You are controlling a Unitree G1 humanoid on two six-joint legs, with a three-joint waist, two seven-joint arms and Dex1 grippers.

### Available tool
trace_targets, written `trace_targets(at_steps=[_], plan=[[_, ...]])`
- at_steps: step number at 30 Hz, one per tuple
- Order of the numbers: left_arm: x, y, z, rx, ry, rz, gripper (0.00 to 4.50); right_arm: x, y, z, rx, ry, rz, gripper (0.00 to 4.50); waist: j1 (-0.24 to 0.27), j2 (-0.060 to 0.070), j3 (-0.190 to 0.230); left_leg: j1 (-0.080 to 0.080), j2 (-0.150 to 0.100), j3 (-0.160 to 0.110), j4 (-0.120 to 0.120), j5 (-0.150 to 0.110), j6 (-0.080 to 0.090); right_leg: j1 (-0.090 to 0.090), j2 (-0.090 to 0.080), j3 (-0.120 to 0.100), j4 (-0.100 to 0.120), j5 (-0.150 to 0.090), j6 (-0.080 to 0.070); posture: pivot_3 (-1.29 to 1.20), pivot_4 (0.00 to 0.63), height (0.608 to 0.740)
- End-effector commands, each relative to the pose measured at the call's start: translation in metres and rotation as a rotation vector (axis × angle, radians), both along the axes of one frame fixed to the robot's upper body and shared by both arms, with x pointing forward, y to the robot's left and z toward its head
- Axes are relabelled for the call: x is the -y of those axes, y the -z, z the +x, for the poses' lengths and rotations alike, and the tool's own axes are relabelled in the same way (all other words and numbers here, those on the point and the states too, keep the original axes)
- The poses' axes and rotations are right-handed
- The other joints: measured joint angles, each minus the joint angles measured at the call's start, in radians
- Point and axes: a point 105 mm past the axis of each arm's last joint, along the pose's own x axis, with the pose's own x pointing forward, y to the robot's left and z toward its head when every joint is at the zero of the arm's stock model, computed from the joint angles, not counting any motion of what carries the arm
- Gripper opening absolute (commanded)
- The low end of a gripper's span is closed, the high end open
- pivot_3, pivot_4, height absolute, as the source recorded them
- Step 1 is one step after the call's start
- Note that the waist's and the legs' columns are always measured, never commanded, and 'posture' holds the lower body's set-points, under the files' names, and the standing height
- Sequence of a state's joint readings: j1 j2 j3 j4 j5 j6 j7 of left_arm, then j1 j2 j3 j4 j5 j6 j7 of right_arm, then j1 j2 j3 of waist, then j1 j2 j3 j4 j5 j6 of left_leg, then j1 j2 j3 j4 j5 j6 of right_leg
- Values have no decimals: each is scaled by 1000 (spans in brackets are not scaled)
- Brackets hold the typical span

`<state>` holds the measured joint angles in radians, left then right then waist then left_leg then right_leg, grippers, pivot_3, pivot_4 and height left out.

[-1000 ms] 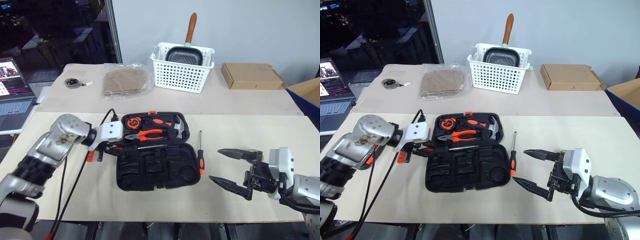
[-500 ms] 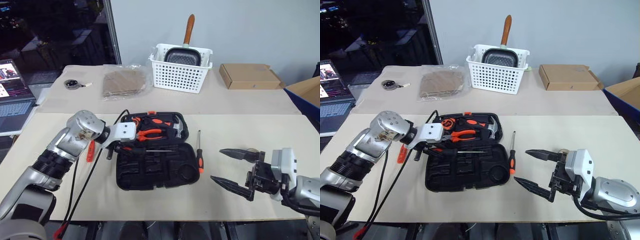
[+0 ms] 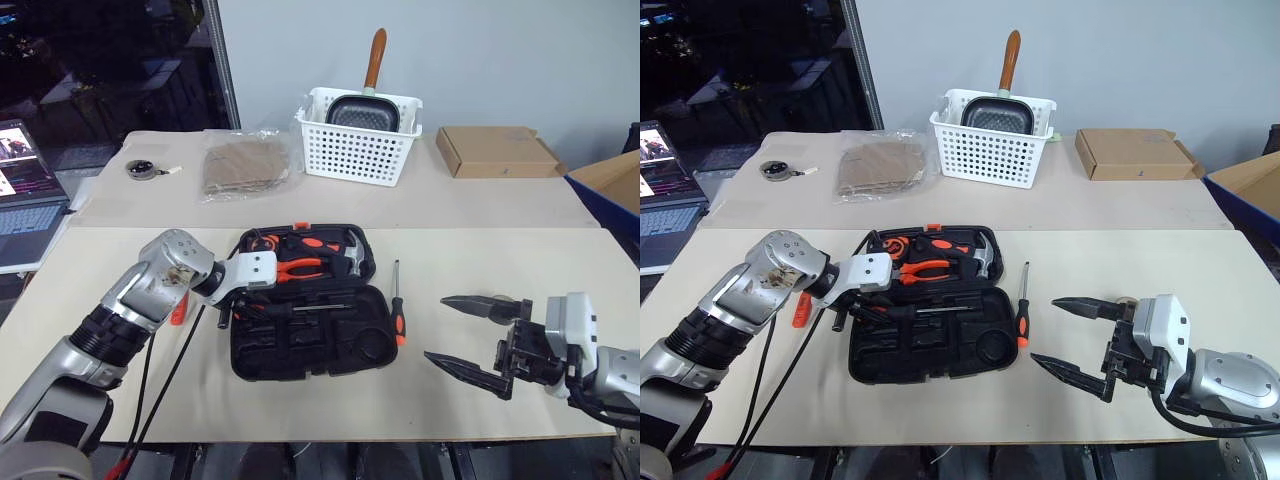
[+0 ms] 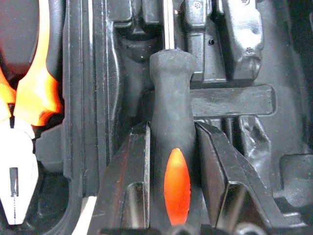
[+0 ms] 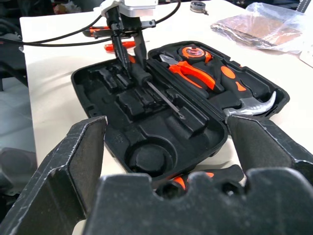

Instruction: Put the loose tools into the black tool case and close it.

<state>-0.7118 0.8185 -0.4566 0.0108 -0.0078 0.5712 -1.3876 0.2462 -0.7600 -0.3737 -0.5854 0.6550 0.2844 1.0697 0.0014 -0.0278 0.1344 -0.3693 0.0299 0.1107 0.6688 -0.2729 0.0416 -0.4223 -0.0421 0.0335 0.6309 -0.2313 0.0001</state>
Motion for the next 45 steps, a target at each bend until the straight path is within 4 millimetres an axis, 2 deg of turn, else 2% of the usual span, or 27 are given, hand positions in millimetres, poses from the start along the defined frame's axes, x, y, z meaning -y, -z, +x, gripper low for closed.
trace_targets(at_steps=[1, 16, 23, 29, 38, 40, 44, 45], plan=[[-7, -6, 10, 39, -66, 17, 934, 3, -12, -1, 57, -13, -2, 4500, 0, 0, 0, 0, 0, 0, 0, 0, 0, 0, 0, 0, 0, 0, 0, 0, 150, 740], [-24, -7, 25, 114, -66, 117, 934, 7, -11, 0, 62, -31, -9, 4500, -5, 0, 0, 0, 0, 0, 1, 0, 0, 0, 1, 0, 1, 1, -1, 0, 150, 740], [-29, -10, 36, 205, 12, 206, 934, 5, -12, -2, 63, -33, -8, 4500, -5, 0, 0, 0, 0, 0, 1, 0, 0, 0, 1, 0, 1, 1, -1, 0, 150, 740], [-29, -15, 37, 275, 133, 258, 934, 4, -12, -2, 63, -30, -5, 4500, -4, 0, 0, 0, 0, 0, 1, 0, 0, 0, 1, 1, 1, 1, -1, 0, 150, 740], [-31, -13, 38, 261, 137, 262, 934, 2, -13, -1, 66, -28, 1, 4500, -5, 0, 0, 0, 1, 0, 1, 0, 0, 0, 1, 1, 1, 1, -1, 0, 150, 740], [-30, -13, 38, 259, 136, 245, 1893, 2, -13, 0, 67, -27, 1, 4500, -6, 0, 0, 0, 1, 0, 1, 0, 0, 0, 1, 1, 1, 1, -1, 0, 150, 740], [-18, -32, 33, 293, 114, 100, 2944, 2, -13, -1, 67, -25, 1, 4500, -2, 2, -1, 1, 0, 0, 1, 0, 0, 1, 0, 1, 1, 1, -1, 0, 150, 740], [-16, -39, 29, 285, 101, 50, 2944, 2, -13, -1, 67, -25, 1, 4500, 0, 2, -1, 0, 0, 0, 1, 0, 0, 0, 0, 0, 1, 1, 0, 0, 150, 740]])
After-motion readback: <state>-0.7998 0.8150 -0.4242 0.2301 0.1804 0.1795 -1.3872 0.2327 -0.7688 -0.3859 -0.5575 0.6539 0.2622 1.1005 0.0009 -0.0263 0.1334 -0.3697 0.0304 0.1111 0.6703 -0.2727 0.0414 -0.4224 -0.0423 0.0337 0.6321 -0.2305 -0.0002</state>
